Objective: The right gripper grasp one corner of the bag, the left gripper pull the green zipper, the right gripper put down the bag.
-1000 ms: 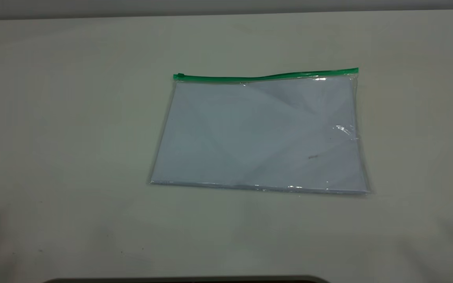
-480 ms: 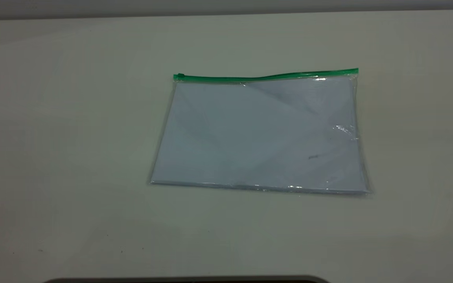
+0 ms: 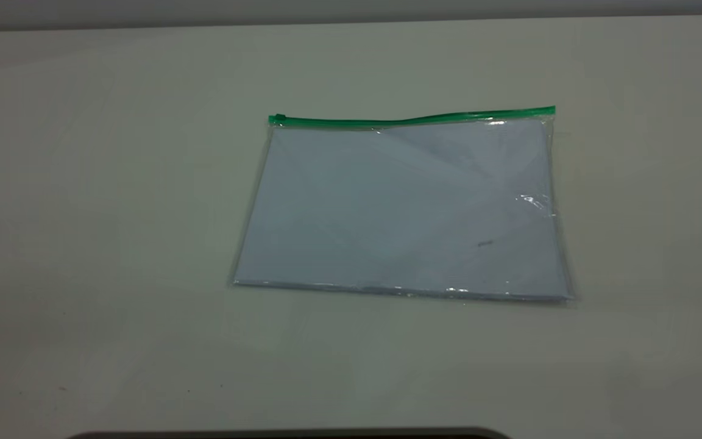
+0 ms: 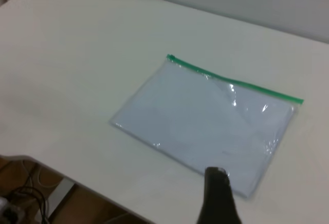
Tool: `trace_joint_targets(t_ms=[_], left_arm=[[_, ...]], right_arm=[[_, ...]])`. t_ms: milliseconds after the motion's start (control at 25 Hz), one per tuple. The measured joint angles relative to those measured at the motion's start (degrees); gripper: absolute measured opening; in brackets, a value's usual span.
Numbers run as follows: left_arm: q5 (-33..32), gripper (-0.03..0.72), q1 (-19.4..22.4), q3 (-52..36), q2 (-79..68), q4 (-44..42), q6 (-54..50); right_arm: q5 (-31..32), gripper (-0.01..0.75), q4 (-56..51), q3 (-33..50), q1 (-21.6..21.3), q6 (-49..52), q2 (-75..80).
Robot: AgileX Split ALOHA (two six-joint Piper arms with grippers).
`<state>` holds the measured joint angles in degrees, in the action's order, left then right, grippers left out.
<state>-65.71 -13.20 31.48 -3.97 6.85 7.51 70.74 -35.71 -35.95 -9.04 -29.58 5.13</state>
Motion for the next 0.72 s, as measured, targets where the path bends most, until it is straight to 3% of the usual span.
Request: trace_joint_targets(t_ms=[720], left_arm=[[0.9,0.568,0.0,-3.5,0.0,-0.2,-0.2]], right_arm=[[-4.0,0.578,20.7,4.1,1.2,8.4,-3.3]])
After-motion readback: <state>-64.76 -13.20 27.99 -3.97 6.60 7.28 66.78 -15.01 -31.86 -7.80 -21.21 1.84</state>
